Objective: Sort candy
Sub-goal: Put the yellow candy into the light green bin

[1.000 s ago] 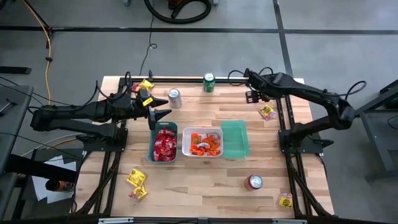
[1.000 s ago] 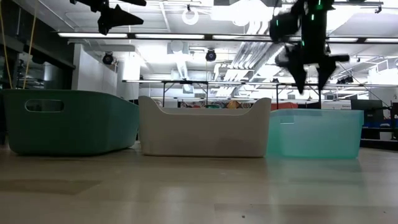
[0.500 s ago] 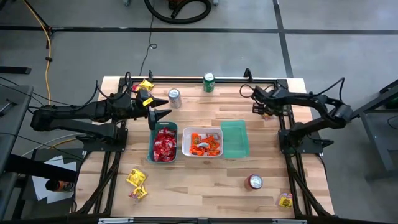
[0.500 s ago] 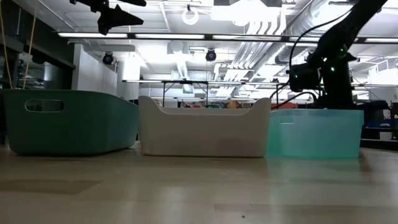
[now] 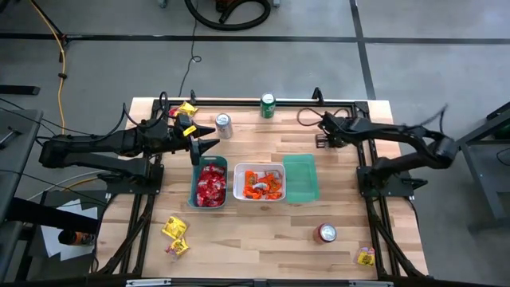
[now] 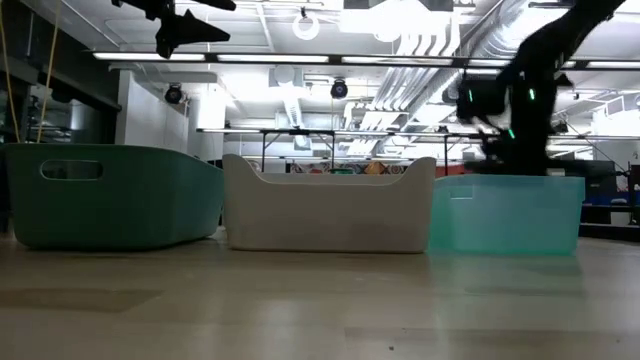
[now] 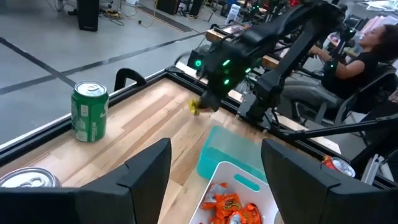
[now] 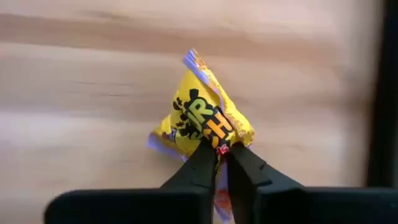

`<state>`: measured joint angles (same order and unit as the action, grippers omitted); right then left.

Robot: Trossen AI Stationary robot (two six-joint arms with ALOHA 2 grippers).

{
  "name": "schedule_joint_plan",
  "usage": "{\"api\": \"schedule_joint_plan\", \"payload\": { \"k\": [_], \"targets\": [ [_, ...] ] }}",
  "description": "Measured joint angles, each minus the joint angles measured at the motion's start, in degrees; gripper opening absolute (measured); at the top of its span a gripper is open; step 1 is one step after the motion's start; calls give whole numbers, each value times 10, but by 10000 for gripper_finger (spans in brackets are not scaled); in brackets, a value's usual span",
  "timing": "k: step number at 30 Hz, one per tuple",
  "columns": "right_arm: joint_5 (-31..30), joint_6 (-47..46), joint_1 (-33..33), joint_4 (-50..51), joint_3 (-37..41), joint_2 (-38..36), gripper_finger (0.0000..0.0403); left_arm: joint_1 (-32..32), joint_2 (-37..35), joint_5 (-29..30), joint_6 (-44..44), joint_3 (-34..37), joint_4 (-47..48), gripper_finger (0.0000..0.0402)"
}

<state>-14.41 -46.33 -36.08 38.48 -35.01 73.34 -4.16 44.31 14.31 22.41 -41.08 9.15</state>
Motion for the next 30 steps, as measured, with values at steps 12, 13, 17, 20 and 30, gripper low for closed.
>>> {"api": "schedule_joint_plan", "payload": {
  "k": [12, 13, 17, 20, 30],
  "targets": [
    [101, 139, 245, -118, -117, -204, 11, 1, 0, 13, 14, 0, 0, 236],
    [102, 136, 267, -126, -118, -216, 12, 1, 0, 15, 15, 0, 0, 236],
    [73, 119, 345, -128, -118, -239, 4, 1, 0, 16, 13, 0, 0, 236],
    [36, 118, 379, -128, -118, -238, 3, 1, 0, 18, 5, 0, 0, 236],
    [76, 37, 392, -85, -118, -209, 11, 1, 0, 30, 4, 0, 0, 236]
  ]
}}
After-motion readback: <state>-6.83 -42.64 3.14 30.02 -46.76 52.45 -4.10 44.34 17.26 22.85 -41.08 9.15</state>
